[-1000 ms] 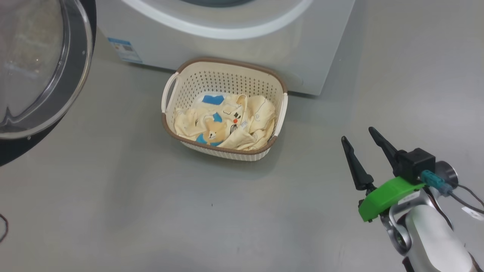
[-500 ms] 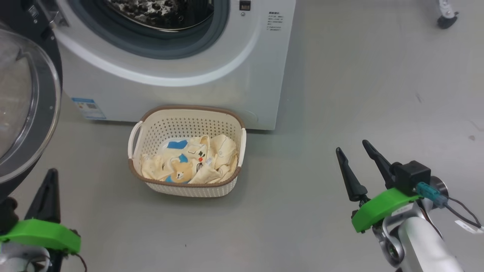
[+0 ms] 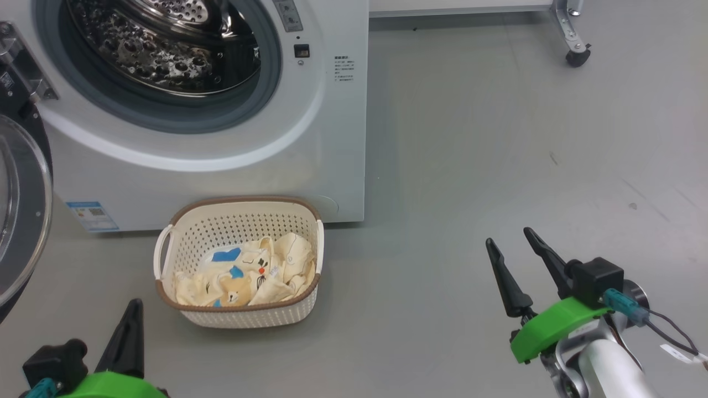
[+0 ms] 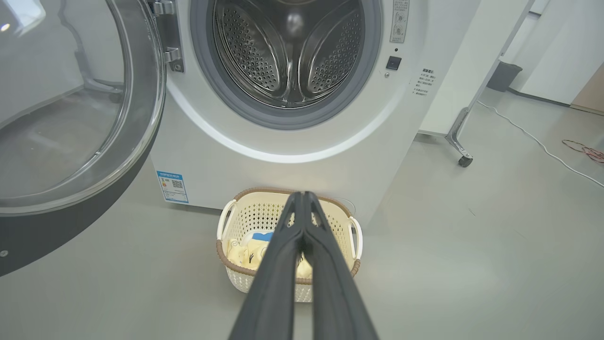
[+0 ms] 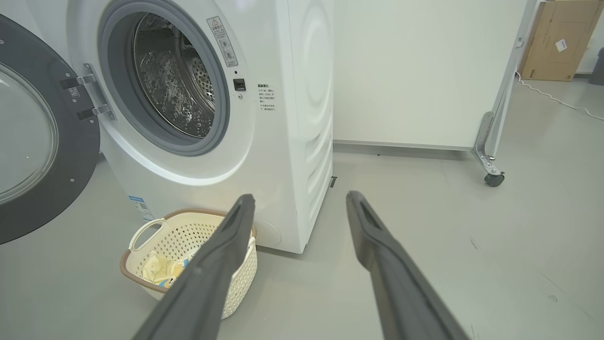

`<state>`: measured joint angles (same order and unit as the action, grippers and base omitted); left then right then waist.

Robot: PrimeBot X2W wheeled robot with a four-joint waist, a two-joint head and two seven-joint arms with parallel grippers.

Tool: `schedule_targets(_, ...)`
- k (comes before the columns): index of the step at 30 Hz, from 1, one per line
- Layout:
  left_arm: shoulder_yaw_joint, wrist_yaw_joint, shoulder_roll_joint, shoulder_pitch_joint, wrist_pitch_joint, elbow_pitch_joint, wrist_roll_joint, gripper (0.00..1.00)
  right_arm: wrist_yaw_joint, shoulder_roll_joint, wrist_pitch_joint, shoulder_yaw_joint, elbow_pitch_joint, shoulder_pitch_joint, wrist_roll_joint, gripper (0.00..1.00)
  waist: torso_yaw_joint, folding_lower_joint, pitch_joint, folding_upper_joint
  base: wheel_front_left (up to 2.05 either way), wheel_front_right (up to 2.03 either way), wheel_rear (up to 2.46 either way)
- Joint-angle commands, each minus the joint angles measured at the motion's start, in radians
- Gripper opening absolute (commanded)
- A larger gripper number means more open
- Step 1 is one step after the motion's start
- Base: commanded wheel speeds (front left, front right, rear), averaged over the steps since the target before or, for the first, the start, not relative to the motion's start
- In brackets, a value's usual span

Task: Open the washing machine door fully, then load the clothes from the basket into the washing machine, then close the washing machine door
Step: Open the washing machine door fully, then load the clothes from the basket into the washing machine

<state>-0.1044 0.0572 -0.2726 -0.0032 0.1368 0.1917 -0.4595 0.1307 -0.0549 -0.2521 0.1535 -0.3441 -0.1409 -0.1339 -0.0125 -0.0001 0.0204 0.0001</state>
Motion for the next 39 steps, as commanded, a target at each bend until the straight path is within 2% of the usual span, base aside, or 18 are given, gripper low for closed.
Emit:
schedule_targets(1,0.037,-0.007,-0.016,-0.028,0.011,-0.038,-0.004,0.0,0.0,0.004,-0.01,0.021,0.038,-0.024,-0.006,1.0,-0.016,0.0001,-0.013,-0.0001,0.0,0.0,0.0)
schedule_targets(7,0.028,-0.011,0.012,0.014,0.032,-0.071,-0.019,0.0,0.0,0.004,-0.01,0.02,0.056,-0.022,-0.029,1.0,-0.04,0.0001,-0.022,-0.0001,0.0,0.0,0.0)
schedule_targets(13,0.016,-0.007,0.013,0.044,0.065,-0.091,-0.006,0.0,0.0,0.005,-0.01,0.025,0.059,-0.02,-0.03,1.0,-0.053,0.0001,-0.026,-0.0001,0.0,0.0,0.0)
schedule_targets(14,0.015,-0.005,0.015,0.047,0.071,-0.094,-0.007,0.19,0.0,0.005,-0.01,0.025,0.06,-0.019,-0.029,1.0,-0.053,0.0001,-0.026,-0.0001,0.0,0.0,0.0)
schedule_targets(15,0.014,-0.003,0.017,0.049,0.077,-0.096,-0.007,0.47,0.0,0.005,-0.01,0.025,0.06,-0.019,-0.028,1.0,-0.054,0.0001,-0.026,-0.0001,0.0,0.0,0.0)
schedule_targets(16,0.013,-0.003,0.018,0.051,0.081,-0.098,-0.004,0.96,0.0,0.005,-0.01,0.025,0.061,-0.018,-0.027,1.0,-0.054,0.0001,-0.026,-0.0001,0.0,0.0,0.0)
schedule_targets(17,0.011,-0.002,0.018,0.053,0.085,-0.099,-0.001,1.0,0.0,0.005,-0.01,0.024,0.061,-0.017,-0.026,1.0,-0.053,0.0001,-0.026,-0.0001,0.0,0.0,0.0)
schedule_targets(39,-0.012,0.01,0.036,0.038,0.119,-0.059,0.029,1.0,0.0,0.005,-0.01,0.024,0.051,-0.014,-0.023,1.0,-0.041,0.0001,-0.022,-0.0001,0.0,0.0,0.0)
